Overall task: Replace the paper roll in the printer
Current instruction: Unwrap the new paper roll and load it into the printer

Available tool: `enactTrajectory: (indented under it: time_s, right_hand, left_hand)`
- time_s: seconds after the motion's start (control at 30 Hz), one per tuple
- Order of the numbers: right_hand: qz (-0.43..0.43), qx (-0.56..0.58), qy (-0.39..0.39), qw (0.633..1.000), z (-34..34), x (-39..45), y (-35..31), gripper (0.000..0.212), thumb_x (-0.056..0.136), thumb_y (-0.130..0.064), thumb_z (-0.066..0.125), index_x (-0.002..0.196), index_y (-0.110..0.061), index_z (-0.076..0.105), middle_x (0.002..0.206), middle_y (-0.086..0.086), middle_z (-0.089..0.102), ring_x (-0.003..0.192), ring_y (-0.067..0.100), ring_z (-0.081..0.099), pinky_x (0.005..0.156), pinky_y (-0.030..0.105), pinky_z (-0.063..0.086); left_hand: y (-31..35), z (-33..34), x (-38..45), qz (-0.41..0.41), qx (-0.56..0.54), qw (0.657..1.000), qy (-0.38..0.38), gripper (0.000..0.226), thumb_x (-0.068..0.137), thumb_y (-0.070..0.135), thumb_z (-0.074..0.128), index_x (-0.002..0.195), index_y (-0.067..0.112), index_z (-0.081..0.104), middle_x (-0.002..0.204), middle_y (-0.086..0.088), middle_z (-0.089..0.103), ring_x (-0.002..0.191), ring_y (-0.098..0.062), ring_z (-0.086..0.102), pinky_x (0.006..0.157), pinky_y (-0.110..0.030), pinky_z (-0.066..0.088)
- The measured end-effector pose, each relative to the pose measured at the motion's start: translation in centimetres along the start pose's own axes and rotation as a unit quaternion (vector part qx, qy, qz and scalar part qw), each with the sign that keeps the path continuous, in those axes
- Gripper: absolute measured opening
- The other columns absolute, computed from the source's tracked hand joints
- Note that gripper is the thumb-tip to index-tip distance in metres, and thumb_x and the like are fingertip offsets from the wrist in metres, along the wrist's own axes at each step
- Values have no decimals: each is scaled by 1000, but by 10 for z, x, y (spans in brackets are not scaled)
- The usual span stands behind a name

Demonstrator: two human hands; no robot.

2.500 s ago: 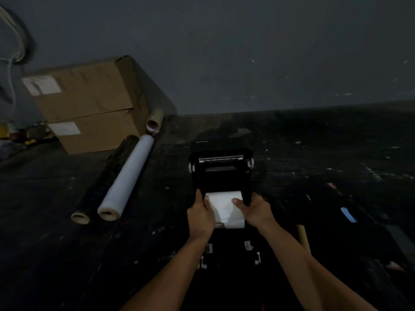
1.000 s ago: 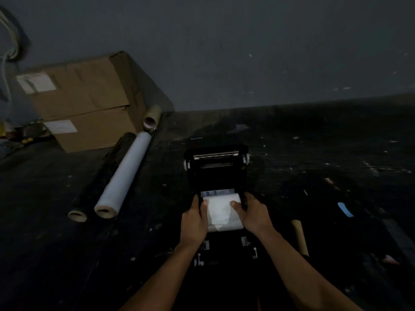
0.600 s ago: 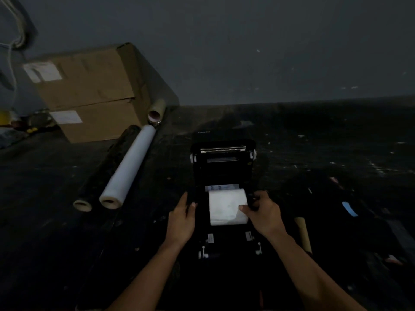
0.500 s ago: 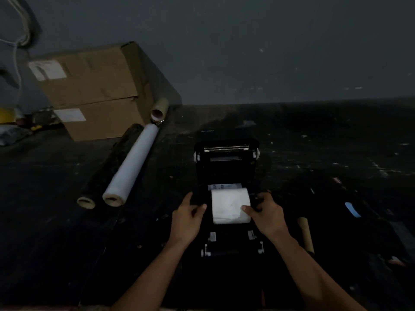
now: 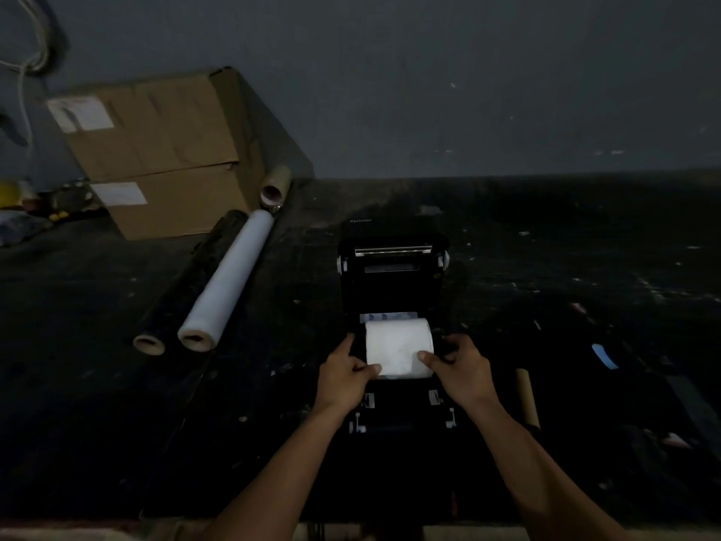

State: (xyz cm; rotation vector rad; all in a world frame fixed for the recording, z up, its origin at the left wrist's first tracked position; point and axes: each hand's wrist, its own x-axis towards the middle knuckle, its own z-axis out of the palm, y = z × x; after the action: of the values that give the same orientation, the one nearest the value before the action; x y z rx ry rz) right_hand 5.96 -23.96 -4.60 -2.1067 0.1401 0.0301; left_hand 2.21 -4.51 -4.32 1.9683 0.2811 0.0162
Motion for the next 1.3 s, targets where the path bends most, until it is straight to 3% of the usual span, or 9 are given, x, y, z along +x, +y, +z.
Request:
enactTrajectory:
  time_s: [0.23,0.4,0.57,0.73,0.93,1.03,1.13,1.3]
  right_hand:
    - [-3,-20,-19,1000,2,-11,9,62,70,-34,79,120,-10,52,87,2,61,78,13,55,64,15,39]
    - [-11,-17,-34,999,3,-13,8,59,73,-22,77,125,-11,50,97,8,69,85,15,60,73,21,45]
    - [-39,-43,-36,998,4,-12,6,56,76,-16,74,127,-11,51,97,9,72,91,18,64,71,17,45]
    - [-33,-82,-87,992,0,-9,9,63,76,-19,75,131,-10,46,98,9,73,95,19,65,71,16,44]
    - [-38,-72,-91,992,-8,-8,4,64,72,-17,77,129,-12,48,97,11,72,82,13,61,61,10,39]
    - [-41,-64,-90,993,-7,-9,4,62,76,-17,74,131,-13,46,99,12,72,84,14,61,62,11,41]
    - [-43,-63,-105,992,-8,-7,4,62,78,-16,73,132,-12,43,100,12,72,84,14,61,55,3,38]
    - [-41,-86,-123,988,-8,-5,5,62,78,-15,71,132,-12,42,100,11,72,91,17,64,68,17,42]
  left_hand:
    - [1,-1,-9,34,110,992,-47,84,79,15,73,147,19,25,76,-8,69,75,-14,63,74,-22,50]
    - [3,-2,-6,30,134,989,-61,67,78,17,73,137,19,41,76,-5,65,73,-15,62,64,-17,49]
    - [6,-6,0,20,153,987,-45,76,72,24,78,138,21,40,111,-8,67,95,-18,62,82,-24,51]
    - [5,-6,0,11,120,992,-28,75,73,9,75,139,18,41,92,-11,70,83,-19,65,74,-22,51]
    - [3,-7,9,1,140,988,-69,80,70,12,78,139,21,40,110,-11,68,96,-20,64,83,-20,48]
    - [3,-11,13,-6,121,990,-74,79,70,12,77,140,21,39,112,-9,67,97,-20,64,86,-22,48]
    - [0,-11,14,-7,115,989,-91,86,72,10,74,145,23,31,120,-7,63,97,-19,62,90,-23,47]
    - [3,-10,16,0,133,986,-104,79,72,10,72,141,22,36,125,-6,59,105,-20,58,88,-21,44]
